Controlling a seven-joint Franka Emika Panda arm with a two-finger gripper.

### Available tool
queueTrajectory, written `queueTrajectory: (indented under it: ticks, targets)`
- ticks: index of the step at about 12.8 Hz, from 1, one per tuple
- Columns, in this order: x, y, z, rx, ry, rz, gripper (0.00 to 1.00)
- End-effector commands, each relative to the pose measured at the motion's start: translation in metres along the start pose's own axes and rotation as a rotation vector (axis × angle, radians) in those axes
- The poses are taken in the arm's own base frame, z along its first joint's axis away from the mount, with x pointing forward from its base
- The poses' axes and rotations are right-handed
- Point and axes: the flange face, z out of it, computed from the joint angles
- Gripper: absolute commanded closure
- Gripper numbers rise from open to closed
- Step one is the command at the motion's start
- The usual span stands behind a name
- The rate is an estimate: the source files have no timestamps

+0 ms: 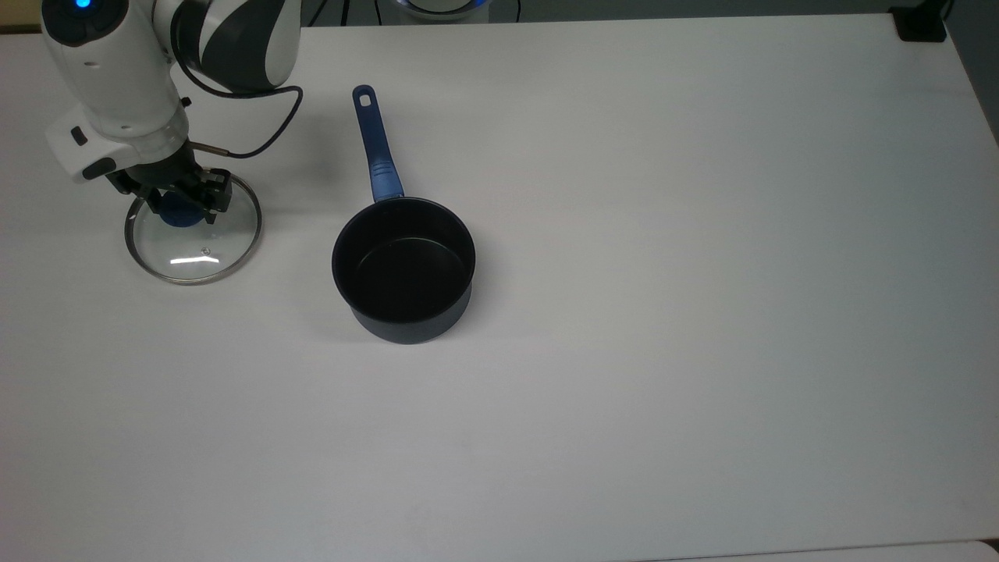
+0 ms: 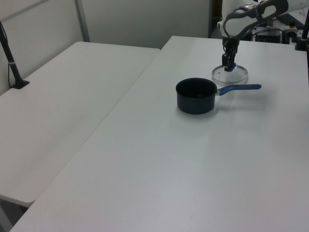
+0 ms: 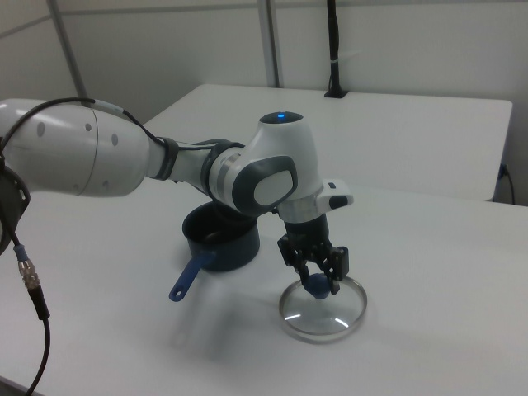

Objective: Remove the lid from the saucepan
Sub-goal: 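Lower the glass lid onto the table and open the gripper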

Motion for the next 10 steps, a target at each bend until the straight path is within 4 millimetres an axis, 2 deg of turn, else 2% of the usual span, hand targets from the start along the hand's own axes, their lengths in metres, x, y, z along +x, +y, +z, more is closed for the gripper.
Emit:
queueTrajectory:
  ticks: [1, 4, 10]
  targets:
    - [-0.002, -0.005, 0.004, 0.006, 0.013, -0.011, 0.46]
    - [-0.002, -0.008, 0.009, 0.008, 0.006, -0.022, 0.42]
    - [-0.003, -0.006, 0.016, 0.006, -0.011, -0.023, 0.20]
